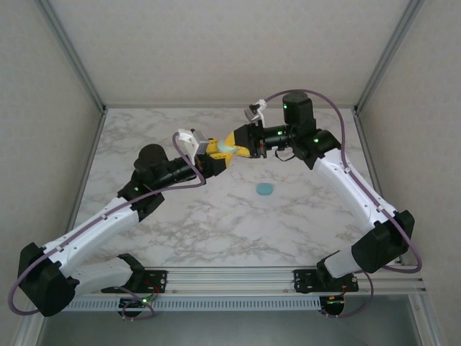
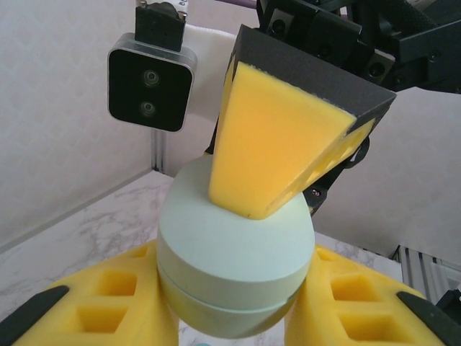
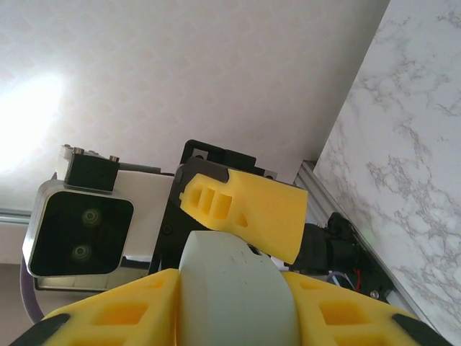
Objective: Insert the wireless bluetooth earbuds into the charging case
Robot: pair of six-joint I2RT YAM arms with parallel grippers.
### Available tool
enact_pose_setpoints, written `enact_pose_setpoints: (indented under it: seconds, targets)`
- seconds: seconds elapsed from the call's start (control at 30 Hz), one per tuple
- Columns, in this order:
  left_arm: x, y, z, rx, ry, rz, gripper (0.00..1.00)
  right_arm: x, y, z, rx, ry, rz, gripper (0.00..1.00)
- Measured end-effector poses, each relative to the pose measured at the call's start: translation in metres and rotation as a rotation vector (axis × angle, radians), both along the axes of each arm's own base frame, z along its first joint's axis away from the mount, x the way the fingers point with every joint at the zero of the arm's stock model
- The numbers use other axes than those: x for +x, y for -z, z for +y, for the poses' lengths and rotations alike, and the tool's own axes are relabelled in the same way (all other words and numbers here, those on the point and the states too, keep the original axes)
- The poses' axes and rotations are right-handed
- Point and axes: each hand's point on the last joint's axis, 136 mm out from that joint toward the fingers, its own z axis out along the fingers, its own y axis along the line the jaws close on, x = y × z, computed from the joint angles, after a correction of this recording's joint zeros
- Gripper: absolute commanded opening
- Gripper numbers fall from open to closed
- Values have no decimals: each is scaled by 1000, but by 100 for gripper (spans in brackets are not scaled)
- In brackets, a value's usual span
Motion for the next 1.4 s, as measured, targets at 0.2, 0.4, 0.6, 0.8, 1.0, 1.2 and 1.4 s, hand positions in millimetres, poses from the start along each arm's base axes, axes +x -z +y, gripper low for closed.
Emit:
enact_pose_setpoints:
  seconds: [0.2, 0.4, 0.6, 0.8, 1.0, 1.2, 1.4]
  targets:
    - [0, 3, 0, 41, 0, -15, 48, 2, -2, -1, 3, 33, -1, 27]
    - [3, 15, 1, 91, -21, -1, 53, 8, 3, -2, 0, 75, 7, 24]
    - [7, 21, 4, 113, -44, 11, 58, 15, 11, -2, -3, 103, 32, 23]
    - [3, 27, 14, 147, -78, 16, 61, 36, 22, -11, -41, 205, 10, 23]
    - [-12, 29, 44, 149, -168, 1, 68, 65, 74, -19, -166, 326, 16, 23]
    - [-11, 16, 70, 112, -291, -12, 70, 89, 177, -19, -357, 364, 122, 23]
    - [-3, 21, 78, 122, -361, 14, 69, 87, 271, -3, -499, 300, 245, 23]
